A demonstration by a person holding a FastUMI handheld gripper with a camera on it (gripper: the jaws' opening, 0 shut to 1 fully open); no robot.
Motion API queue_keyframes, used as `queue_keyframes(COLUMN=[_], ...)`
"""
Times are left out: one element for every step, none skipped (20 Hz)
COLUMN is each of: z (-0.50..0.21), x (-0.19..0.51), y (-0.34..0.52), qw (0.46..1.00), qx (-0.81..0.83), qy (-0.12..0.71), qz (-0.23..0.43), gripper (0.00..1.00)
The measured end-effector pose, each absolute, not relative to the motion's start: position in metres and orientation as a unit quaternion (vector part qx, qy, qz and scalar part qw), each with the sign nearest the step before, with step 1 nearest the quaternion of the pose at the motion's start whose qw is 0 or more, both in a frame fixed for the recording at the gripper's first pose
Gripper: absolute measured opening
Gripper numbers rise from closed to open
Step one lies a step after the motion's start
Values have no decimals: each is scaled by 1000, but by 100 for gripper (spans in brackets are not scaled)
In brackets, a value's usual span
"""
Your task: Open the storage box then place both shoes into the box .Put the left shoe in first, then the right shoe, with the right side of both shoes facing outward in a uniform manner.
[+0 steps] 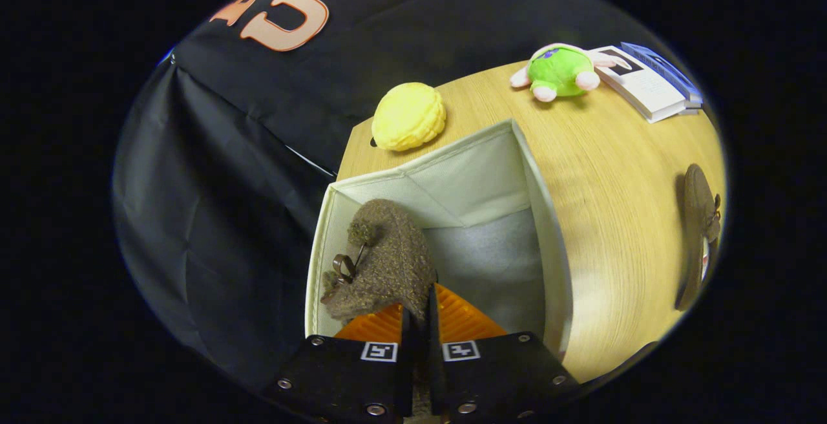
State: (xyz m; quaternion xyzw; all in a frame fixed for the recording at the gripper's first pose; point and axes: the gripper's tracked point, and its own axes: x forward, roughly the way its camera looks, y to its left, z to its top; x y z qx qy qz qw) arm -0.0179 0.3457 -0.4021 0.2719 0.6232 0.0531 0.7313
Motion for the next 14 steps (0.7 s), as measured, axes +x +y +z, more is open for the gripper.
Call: queue_keyframes(z=[-398, -394, -389, -384, -379, -371, -362, -351, -340, -332, -323, -316, -311, -307], x=[-21, -23, -24, -25, -26, -25, -22, -18, -15, -12, -11, -9, -9, -8], y=[352, 358, 364, 364, 359, 355, 350, 342, 331, 318, 306, 293, 277, 261], qw=[725, 721, 719, 718, 720, 721, 727, 738, 752, 766, 777, 787, 797, 807], qx=[275, 279, 282, 290, 297, 305, 311, 313, 311, 305, 298, 295, 289, 283], qy=[628, 629, 628, 624, 619, 612, 600, 585, 568, 553, 541, 528, 517, 507], qz=[61, 78, 95, 104, 107, 112, 119, 123, 125, 122, 123, 121, 119, 113], gripper=[17, 34, 43, 52, 58, 62, 62, 63, 64, 68, 72, 77, 79, 83])
